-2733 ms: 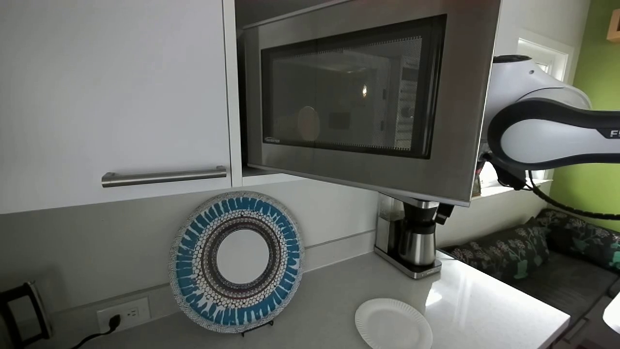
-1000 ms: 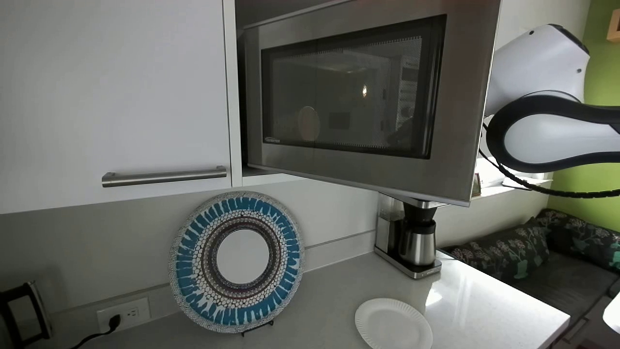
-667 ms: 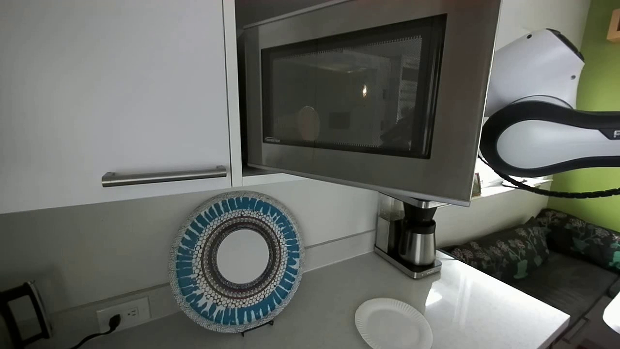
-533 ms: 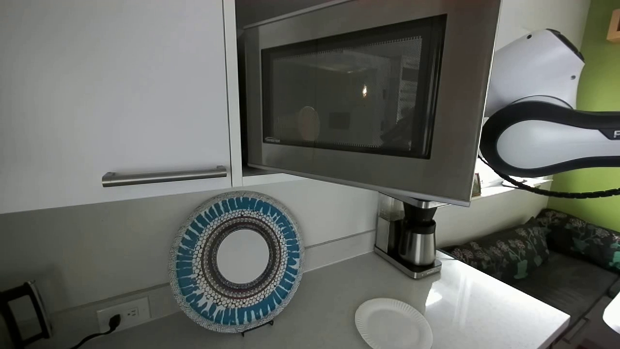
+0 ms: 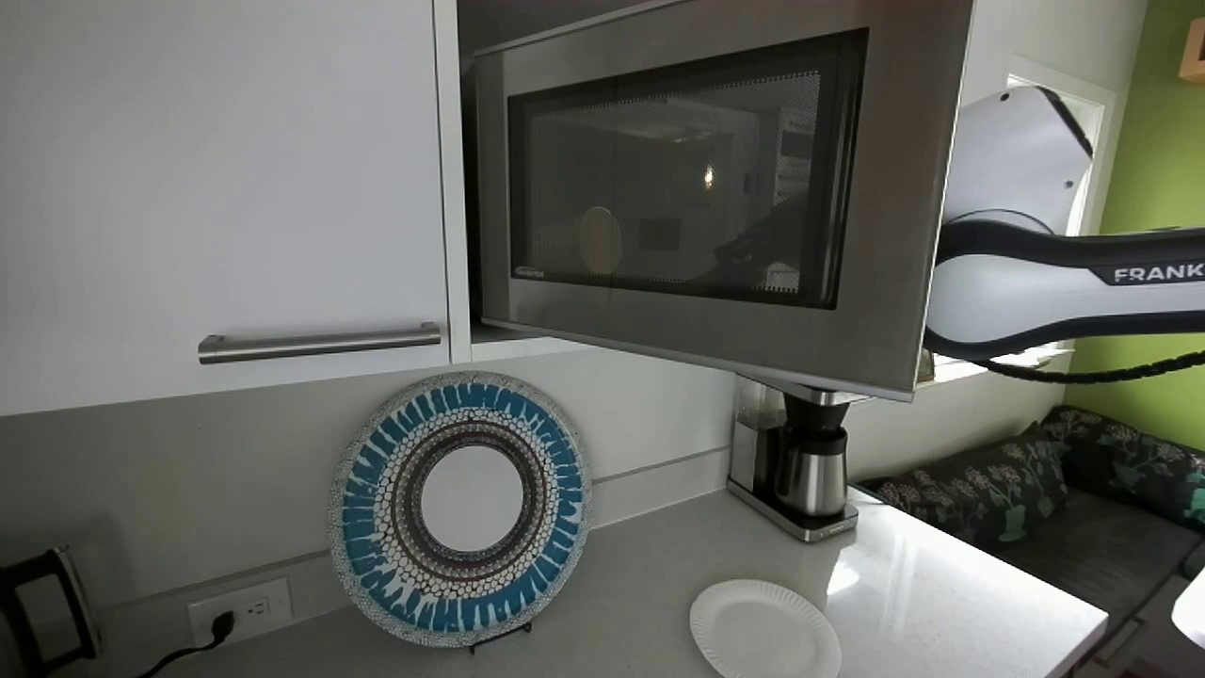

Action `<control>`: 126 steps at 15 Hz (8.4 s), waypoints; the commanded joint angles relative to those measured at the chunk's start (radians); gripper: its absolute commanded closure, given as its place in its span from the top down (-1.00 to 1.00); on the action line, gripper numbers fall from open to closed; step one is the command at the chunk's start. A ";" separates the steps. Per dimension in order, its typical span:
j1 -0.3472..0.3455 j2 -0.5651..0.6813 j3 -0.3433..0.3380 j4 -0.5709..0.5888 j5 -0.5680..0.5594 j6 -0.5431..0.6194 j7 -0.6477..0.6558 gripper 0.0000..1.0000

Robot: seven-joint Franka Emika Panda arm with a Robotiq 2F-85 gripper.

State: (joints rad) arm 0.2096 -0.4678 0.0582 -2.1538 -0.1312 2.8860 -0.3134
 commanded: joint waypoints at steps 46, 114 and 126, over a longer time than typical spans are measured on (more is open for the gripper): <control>0.368 0.431 -0.282 0.360 0.278 0.287 -0.009 0.22; 0.358 0.529 -0.250 1.100 -0.126 -1.103 1.738 -0.99; 0.334 0.561 -0.259 1.162 0.066 -1.103 1.808 -0.99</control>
State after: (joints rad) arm 0.5595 0.0554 -0.1918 -1.0593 -0.1587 1.8154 1.4443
